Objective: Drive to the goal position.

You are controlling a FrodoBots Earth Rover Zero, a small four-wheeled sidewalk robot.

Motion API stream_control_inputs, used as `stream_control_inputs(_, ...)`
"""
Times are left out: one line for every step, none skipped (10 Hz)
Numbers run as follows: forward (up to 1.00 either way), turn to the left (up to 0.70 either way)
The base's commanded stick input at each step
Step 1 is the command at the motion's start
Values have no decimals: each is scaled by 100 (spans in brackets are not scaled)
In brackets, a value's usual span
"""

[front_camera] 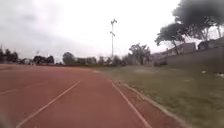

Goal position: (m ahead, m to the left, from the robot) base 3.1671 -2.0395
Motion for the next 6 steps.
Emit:
stream_control_inputs(70,35)
stream_control_inputs(70,0)
stream_control_inputs(70,0)
stream_control_inputs(70,0)
stream_control_inputs(70,0)
stream_control_inputs(70,0)
